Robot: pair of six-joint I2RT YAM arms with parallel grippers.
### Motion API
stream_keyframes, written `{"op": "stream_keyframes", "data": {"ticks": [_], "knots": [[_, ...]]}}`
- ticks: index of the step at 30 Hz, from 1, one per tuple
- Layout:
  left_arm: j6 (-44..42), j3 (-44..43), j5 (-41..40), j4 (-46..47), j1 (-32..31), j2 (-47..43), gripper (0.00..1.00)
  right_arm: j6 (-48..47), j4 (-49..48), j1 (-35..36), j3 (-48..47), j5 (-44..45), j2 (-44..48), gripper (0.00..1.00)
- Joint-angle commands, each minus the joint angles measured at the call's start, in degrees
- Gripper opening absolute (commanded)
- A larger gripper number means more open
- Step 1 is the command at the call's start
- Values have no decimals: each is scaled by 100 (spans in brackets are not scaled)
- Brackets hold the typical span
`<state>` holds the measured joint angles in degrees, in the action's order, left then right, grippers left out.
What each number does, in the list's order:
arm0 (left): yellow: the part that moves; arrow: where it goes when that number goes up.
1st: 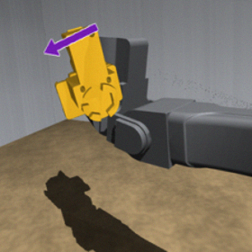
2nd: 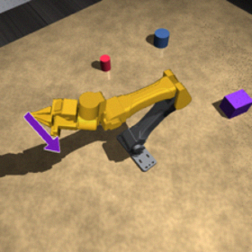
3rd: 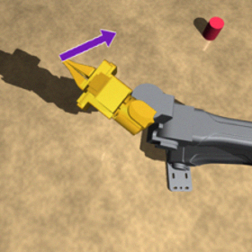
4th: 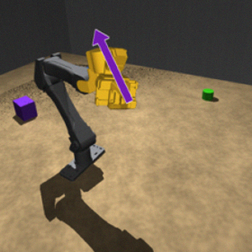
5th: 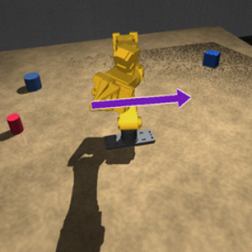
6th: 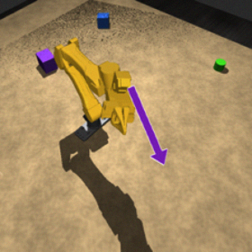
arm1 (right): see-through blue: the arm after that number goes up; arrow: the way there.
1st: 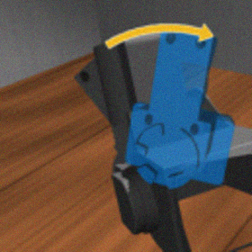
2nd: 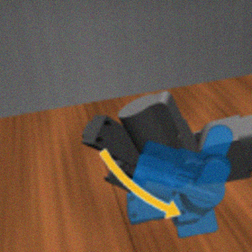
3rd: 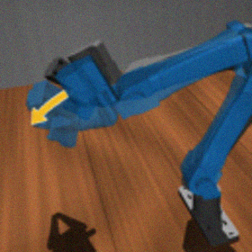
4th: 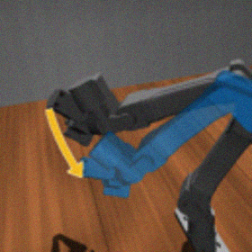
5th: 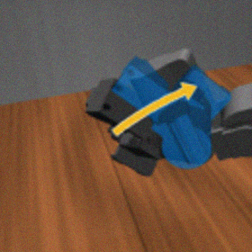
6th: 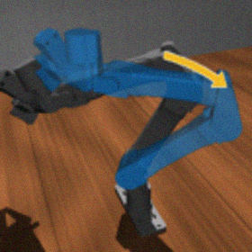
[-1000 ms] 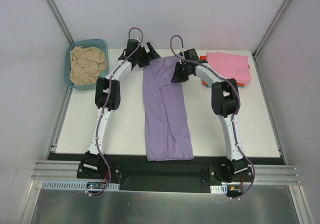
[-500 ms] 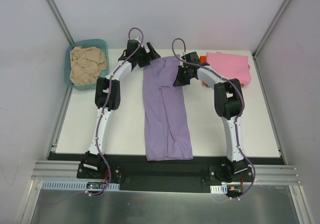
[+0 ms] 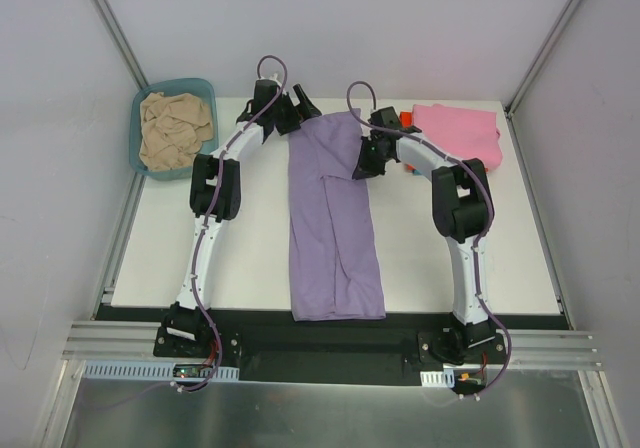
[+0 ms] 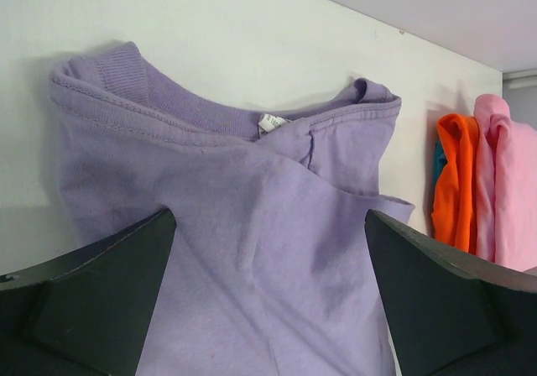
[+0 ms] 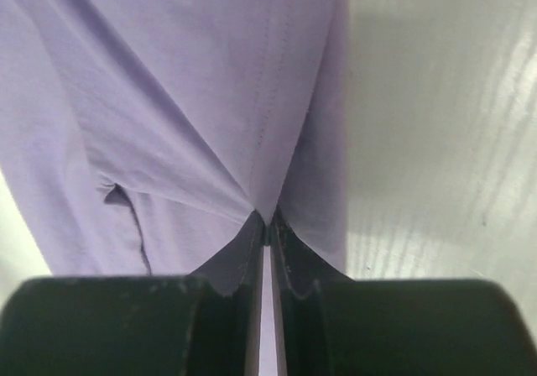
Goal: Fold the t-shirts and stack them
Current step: Rotate the tshirt 90 degrees
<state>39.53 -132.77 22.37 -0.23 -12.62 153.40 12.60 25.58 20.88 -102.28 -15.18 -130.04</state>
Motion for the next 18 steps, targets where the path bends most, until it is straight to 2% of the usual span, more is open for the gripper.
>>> {"op": "stream_keyframes", "data": {"ticks": [1,3,6,7,11,12,13,16,18], "knots": [[-314,207,-224,-144,102,-240,99,-12,526,12,24,569,523,9],[-358,365,-338,-144,102,-293,99,-12,623,3,76,543,558,14],[-402,392,-313,-144,102,-311,99,-100,623,-5,121,306,672,29],[-402,384,-269,-144,102,-328,99,-152,632,3,112,235,699,44],[-463,331,-181,-144,102,-434,99,-258,763,3,129,15,1040,78],[-516,331,-163,-144,102,-478,99,-293,790,3,147,15,1155,92],[-551,339,-163,-144,102,-600,99,-328,816,3,243,41,1269,97],[-613,348,-110,-144,102,-898,99,-469,834,12,506,339,2015,97],[-639,366,29,-153,93,-1084,100,-819,764,91,901,935,2463,97]]}}
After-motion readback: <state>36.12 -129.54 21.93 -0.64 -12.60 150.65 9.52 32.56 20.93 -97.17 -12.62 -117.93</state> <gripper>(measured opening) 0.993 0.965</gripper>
